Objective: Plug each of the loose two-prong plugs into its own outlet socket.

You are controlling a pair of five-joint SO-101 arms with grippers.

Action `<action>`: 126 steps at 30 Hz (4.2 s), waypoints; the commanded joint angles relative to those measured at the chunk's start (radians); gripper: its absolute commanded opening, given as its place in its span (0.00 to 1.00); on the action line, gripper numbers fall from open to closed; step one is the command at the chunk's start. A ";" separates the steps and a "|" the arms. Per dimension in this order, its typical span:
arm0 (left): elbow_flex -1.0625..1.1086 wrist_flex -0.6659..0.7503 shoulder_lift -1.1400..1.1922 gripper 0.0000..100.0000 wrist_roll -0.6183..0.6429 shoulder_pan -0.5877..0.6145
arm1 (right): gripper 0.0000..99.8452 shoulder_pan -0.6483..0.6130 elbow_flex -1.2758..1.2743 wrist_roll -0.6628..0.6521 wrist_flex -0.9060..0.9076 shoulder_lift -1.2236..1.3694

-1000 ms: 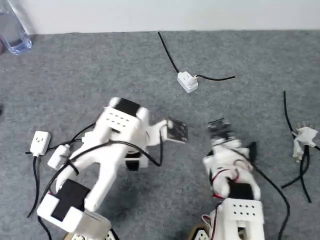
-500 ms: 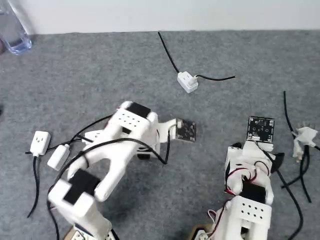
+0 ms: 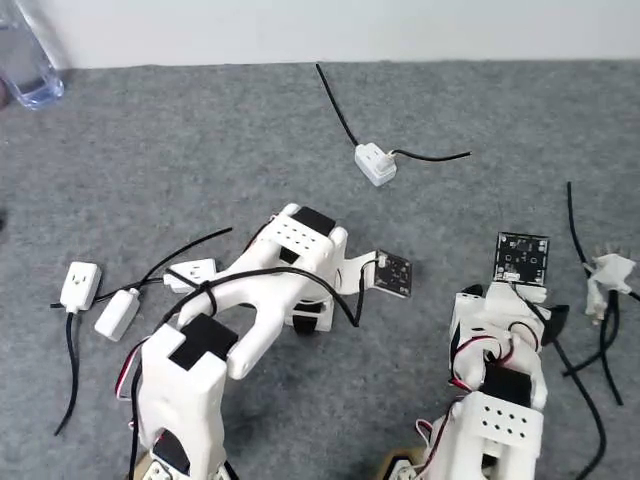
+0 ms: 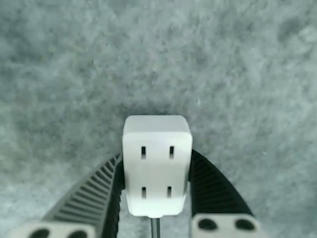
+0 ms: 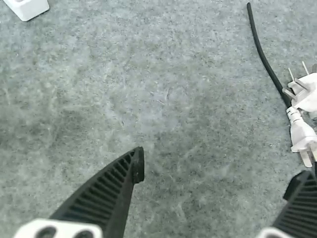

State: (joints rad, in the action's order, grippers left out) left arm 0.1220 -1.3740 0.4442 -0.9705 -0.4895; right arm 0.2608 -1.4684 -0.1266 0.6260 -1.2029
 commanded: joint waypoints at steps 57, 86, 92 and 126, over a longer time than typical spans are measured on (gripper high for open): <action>0.584 0.233 -1.071 0.21 0.470 0.767 | 0.22 0.326 0.465 -0.226 0.223 -0.001; 1.561 0.338 -2.254 0.21 0.470 0.718 | 0.26 0.499 1.768 -1.013 0.596 1.641; 1.561 0.338 -2.252 0.21 0.470 0.717 | 0.20 0.499 1.890 -1.053 0.605 1.805; 1.561 0.330 -2.248 0.21 0.470 0.677 | 0.01 0.341 1.946 -1.212 1.053 1.558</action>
State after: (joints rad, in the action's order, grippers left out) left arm 1.6870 -1.0365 -1.8006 -0.4918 0.1918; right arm 0.6644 0.4419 -1.3080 1.5835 0.4112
